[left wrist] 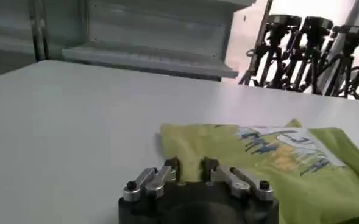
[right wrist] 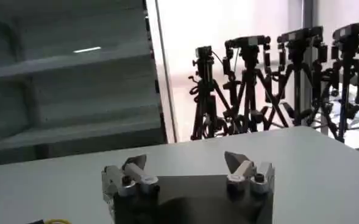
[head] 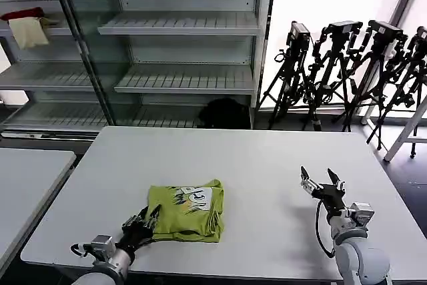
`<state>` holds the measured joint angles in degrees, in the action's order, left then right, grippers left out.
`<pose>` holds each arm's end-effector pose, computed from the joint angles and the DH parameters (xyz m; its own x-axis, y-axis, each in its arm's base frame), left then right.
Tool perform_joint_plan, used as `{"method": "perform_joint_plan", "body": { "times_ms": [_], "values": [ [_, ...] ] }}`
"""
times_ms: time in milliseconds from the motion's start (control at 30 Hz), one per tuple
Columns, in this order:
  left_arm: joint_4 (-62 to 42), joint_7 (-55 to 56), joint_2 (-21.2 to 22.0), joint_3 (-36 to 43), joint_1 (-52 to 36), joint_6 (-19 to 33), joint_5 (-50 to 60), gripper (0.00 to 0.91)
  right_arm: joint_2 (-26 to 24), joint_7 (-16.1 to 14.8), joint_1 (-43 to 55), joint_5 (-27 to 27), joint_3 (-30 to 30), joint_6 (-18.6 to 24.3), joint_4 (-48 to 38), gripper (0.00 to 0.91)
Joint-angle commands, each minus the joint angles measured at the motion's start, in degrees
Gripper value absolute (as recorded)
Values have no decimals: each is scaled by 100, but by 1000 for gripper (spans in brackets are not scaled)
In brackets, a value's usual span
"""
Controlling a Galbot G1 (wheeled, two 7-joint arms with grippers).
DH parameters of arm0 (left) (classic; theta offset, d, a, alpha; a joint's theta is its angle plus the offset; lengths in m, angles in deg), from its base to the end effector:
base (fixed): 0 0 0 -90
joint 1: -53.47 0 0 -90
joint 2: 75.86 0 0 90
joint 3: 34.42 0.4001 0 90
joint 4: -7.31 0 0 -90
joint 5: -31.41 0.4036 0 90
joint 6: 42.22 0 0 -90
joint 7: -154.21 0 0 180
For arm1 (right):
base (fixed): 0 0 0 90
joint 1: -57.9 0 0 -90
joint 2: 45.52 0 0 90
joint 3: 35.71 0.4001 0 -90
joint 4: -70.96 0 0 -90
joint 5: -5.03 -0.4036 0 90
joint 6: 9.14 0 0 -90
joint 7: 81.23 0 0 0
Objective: Fold and organize the clothes.
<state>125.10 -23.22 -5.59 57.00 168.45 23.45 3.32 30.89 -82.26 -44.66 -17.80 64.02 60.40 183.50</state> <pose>0.2380 0.0632 -0.3343 -0.8967 0.1966 0.3965 0.1381 0.9755 -0.1715 0.3100 -0.1189 -0.2983 -0.9889 0.0002 0.1486 0.0192 0.9918 0.1266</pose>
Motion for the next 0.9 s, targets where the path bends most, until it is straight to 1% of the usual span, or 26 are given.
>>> {"method": "perform_joint_plan", "body": {
  "times_ms": [33, 233, 267, 300, 367, 433, 467, 600, 633, 667, 700, 833, 900],
  "values": [
    [2, 134, 151, 45, -86, -454, -779, 10, 5, 10, -8, -4, 9, 4, 24, 907],
    [-116, 108, 219, 54, -164, 4, -508, 0, 5, 20, -25, -5, 22, 5, 41, 907],
    [-131, 82, 225, 38, -166, 44, -312, 0, 3, 20, -27, -7, 28, 5, 44, 907],
    [-171, 5, 219, -4, -153, 317, 44, 0, -2, 23, -30, -8, 31, 4, 46, 907],
    [-184, -153, 199, -186, -130, 565, 557, 0, -11, 26, -28, -12, 38, 6, 44, 907],
    [-156, -257, 119, -381, -117, 629, 685, 0, -17, 27, -26, -16, 40, 8, 38, 907],
    [-150, -385, 5, -593, -109, 757, 1014, 0, -24, 25, -25, -24, 42, 12, 32, 907],
    [-177, -688, -542, -1402, -85, 794, 1282, 0, -30, 25, -12, -36, 35, 28, -8, 907],
    [-210, -714, -573, -1592, -81, 781, 1327, 0, -33, 25, -7, -38, 30, 33, -21, 907],
    [-282, -790, -946, -1811, -70, 793, 1454, 0, -35, 26, -2, -37, 21, 41, -40, 907],
    [-343, -849, -1153, -2016, -66, 797, 1529, 0, -36, 25, 5, -43, 14, 50, -61, 907],
    [-554, -1016, -1821, -2708, -46, 827, 1850, 0, -42, 25, 20, -67, -3, 82, -120, 907],
    [-608, -1131, -2027, -2972, -39, 807, 1913, 0, -36, 28, 25, -86, -8, 91, -134, 907]
  ]
}}
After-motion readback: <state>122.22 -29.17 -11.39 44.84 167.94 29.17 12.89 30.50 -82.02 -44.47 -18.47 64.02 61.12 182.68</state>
